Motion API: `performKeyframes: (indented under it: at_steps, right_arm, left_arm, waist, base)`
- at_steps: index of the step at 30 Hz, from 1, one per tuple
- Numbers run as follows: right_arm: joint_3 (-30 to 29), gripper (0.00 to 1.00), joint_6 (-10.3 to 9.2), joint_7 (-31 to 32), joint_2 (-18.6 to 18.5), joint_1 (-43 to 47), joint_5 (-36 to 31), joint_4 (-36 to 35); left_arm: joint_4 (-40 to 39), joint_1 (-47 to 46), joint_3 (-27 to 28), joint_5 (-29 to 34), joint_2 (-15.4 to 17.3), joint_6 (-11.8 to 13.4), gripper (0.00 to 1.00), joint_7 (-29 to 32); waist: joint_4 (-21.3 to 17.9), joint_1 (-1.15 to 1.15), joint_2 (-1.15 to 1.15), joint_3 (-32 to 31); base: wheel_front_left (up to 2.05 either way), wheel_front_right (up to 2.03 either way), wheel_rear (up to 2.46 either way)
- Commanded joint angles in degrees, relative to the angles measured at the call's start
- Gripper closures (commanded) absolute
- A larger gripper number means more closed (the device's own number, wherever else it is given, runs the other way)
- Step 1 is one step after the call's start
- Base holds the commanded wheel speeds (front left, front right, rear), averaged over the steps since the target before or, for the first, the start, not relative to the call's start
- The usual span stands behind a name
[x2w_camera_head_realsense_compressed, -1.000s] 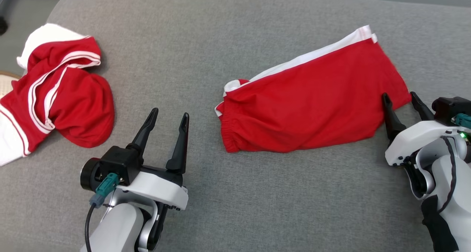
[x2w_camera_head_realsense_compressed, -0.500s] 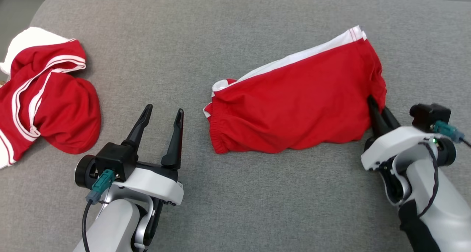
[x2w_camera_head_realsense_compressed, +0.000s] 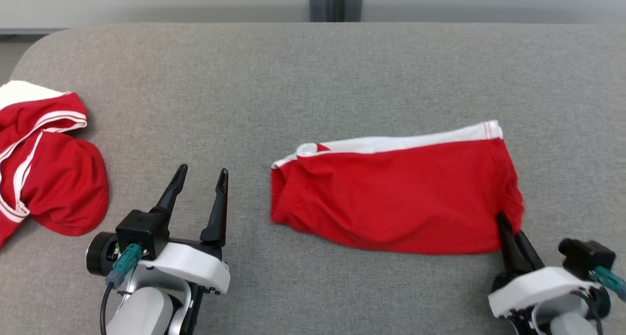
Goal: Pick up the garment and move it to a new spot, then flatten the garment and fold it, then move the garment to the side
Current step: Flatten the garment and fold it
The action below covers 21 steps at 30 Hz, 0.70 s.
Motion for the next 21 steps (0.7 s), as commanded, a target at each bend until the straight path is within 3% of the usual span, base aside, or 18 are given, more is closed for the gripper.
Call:
performKeyframes:
  at_steps: [1,6,12,16,21]
  right_arm:
    - [-2.18,1.00,-0.02,0.44,0.06,2.46,-0.75,-1.63]
    - [-6.89,1.00,-0.02,1.88,1.16,6.29,-2.14,-3.97]
    - [-8.59,1.00,-0.02,2.69,1.86,6.63,-3.90,-5.21]
    - [-6.46,1.00,-0.02,2.77,2.23,5.22,-6.86,-8.89]
    - [1.42,1.00,-0.02,5.04,2.57,3.88,-9.67,-16.15]
  left_arm:
    - [-0.53,0.88,0.12,-0.38,0.53,0.55,0.00,0.27]
    - [-1.57,2.62,0.31,-0.83,1.23,1.29,0.00,1.04]
    - [-2.74,3.34,0.03,-0.83,1.69,1.68,0.00,2.04]
    - [-3.81,3.54,-0.13,-0.74,1.94,1.98,0.00,2.50]
    - [-4.46,3.48,-0.30,-0.94,1.91,2.26,0.00,2.54]
  waist:
    - [-0.99,0.00,0.00,-1.29]
    - [-1.94,0.00,0.00,-2.86]
    - [-2.07,0.00,0.00,-3.62]
    - [-1.97,0.00,0.00,-3.97]
    - [-1.59,0.00,0.00,-4.08]
  base:
    - [0.00,0.00,0.00]
    - [0.00,0.00,0.00]
    - [0.00,0.00,0.00]
    - [0.00,0.00,0.00]
    - [0.00,0.00,0.00]
